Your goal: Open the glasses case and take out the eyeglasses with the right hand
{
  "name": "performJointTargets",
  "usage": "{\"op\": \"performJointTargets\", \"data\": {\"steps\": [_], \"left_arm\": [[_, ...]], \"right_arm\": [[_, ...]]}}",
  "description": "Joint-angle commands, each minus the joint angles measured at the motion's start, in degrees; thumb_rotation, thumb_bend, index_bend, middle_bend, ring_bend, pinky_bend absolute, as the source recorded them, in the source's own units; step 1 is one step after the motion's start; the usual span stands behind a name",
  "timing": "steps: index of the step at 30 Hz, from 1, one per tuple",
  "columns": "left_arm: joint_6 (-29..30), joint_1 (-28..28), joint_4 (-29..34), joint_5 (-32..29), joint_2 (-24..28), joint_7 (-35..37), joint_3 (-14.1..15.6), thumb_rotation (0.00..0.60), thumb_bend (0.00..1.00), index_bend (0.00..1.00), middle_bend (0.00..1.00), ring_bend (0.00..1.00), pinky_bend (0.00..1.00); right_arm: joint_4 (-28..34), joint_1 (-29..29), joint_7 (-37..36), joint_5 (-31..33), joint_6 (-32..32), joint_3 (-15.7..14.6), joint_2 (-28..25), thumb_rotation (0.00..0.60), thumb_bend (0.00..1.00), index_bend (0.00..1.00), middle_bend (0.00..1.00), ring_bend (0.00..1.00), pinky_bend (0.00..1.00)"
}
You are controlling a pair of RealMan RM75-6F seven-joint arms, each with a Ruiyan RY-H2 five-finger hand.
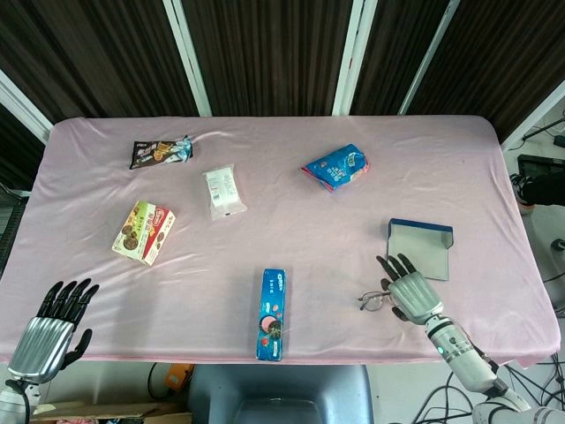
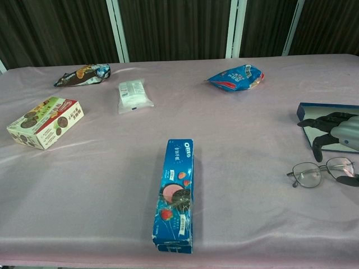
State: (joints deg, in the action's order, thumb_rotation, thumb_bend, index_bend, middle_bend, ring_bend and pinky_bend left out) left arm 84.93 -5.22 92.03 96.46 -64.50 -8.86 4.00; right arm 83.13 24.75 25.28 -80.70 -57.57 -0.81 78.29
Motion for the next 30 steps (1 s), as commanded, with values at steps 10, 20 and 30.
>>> {"op": "performJointTargets", "data": {"steps": [10, 20, 30], "left_arm": [[0.32, 0.07, -0.07, 0.10, 0.22, 0.54, -0.05, 0.600, 0.43, 0.00, 0.02, 0.03, 0.00], [0.36, 0.09, -0.09, 0.15, 0.29, 0.72, -0.04, 0.600, 0.43, 0.00, 0.02, 0.03, 0.00], [0.48, 0.11, -0.11, 0.42, 0.38, 0.89, 0.06, 0.600, 0.43, 0.00, 0.02, 0.03, 0.00]], "right_arm": [[-1.82, 0.41, 0.83, 1.36, 0.97, -0.21, 1.59, 0.600, 0.51, 0.59, 0.00, 0.00, 0.00], [-2.85, 0.37, 0.77, 1.22, 0.27, -0.31, 2.84, 0.600, 0.54, 0.70, 0.04, 0.00, 0.00], [-2.87, 0.30, 1.36, 1.53, 0.15, -0.55, 3.22, 0.600, 0.64, 0.75, 0.08, 0.00, 0.00]]}}
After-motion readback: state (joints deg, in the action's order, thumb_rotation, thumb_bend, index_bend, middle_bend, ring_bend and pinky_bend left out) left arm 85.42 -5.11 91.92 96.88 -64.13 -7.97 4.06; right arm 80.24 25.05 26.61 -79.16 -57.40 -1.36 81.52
